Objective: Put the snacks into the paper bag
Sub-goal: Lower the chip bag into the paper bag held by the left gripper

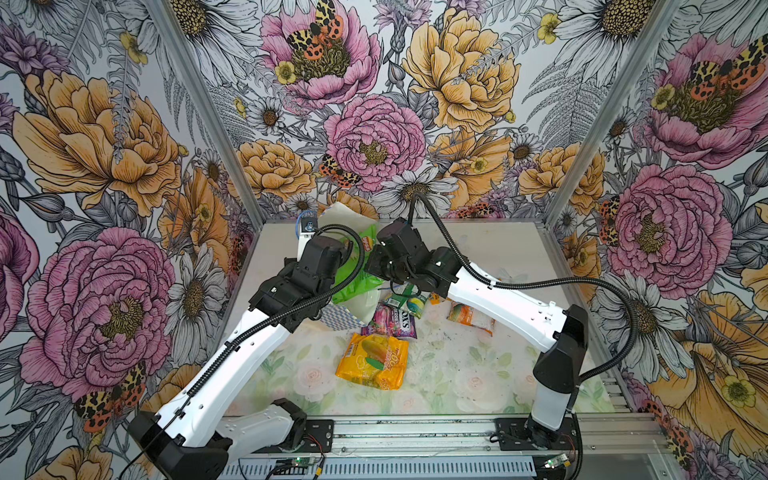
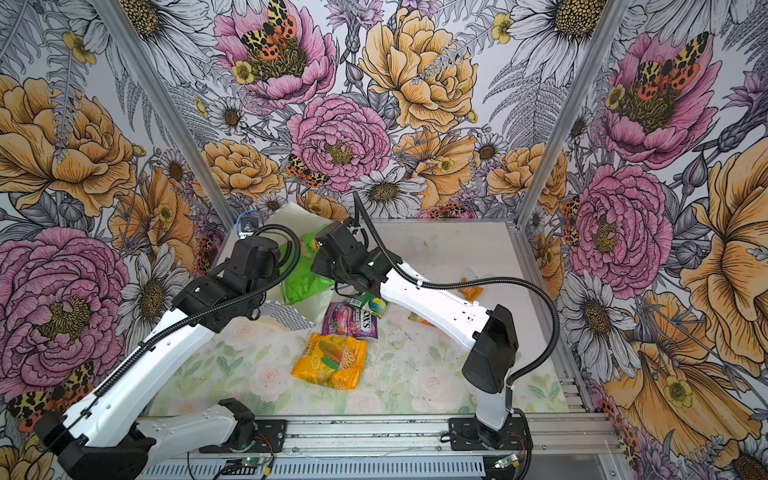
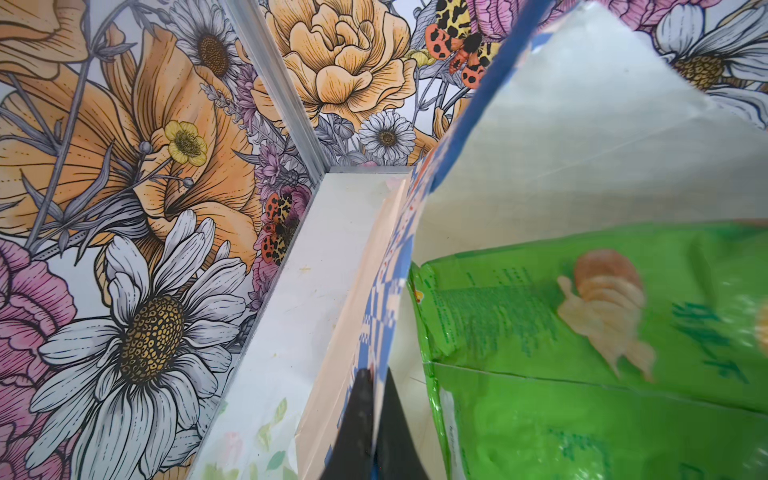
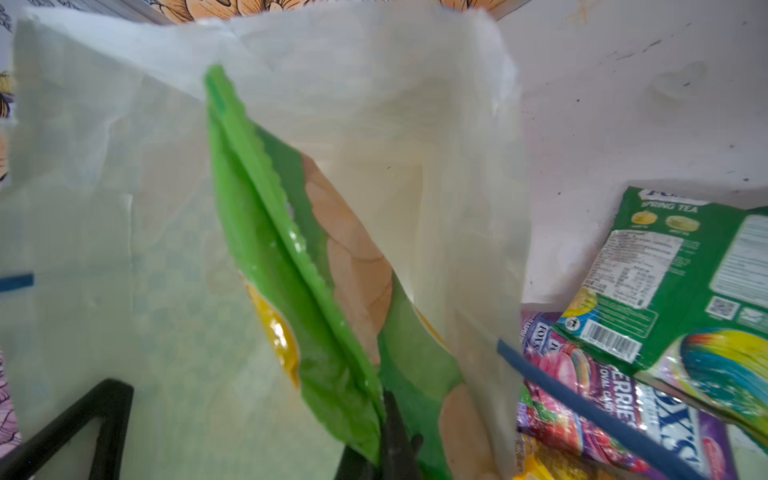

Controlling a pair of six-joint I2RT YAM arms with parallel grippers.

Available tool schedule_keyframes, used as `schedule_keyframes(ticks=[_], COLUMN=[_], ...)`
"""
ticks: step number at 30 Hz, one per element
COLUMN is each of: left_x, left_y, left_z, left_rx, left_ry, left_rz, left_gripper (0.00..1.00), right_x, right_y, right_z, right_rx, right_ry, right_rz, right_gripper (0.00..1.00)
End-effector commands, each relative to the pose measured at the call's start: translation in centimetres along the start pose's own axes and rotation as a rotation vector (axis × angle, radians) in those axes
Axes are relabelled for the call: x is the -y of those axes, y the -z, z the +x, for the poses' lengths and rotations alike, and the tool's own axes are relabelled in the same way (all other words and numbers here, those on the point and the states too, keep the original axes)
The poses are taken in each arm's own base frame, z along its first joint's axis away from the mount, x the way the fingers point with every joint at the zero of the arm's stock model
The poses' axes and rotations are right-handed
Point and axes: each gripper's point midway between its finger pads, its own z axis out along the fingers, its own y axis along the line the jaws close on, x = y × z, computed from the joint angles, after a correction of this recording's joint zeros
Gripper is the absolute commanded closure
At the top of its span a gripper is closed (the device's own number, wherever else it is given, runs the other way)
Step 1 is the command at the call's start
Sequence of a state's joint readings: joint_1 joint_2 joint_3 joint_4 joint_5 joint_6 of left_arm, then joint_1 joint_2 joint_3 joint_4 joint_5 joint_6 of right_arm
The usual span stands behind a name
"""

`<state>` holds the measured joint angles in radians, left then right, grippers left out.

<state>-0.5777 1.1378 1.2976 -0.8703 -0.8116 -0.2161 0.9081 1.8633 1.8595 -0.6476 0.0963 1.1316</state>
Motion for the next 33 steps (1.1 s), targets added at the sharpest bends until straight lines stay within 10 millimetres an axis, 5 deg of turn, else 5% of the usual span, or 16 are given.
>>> schedule_keyframes(ticks=[1, 18, 27, 33], left_x=[1.1, 2.9, 0.9, 0.4], left_y=[0.0, -0.4, -0.9, -1.2], left_z=[-0.2, 0.8, 0.5, 0.6], left_rx=[0.024, 0.029, 0.030, 0.027], left_ry=[-0.021, -0.063, 0.015, 0.034], left_rz=[0.020, 0.074, 0.076, 0.071], left_gripper=[1.00, 1.00, 1.00, 1.00], right_x=[-1.3, 2.7, 1.7, 0.4], right_y=[-1.8, -7.1, -5.5, -3.9], right_z=[-0.2, 0.4, -1.2, -2.3], right_rx=[0.003, 0.051, 0.088, 0.111], right_ry=[-0.101, -0.224, -0.177, -0.126], right_rz=[-0.052, 0.088, 0.061, 0.025], right_gripper=[1.00, 1.00, 0.68, 0.58])
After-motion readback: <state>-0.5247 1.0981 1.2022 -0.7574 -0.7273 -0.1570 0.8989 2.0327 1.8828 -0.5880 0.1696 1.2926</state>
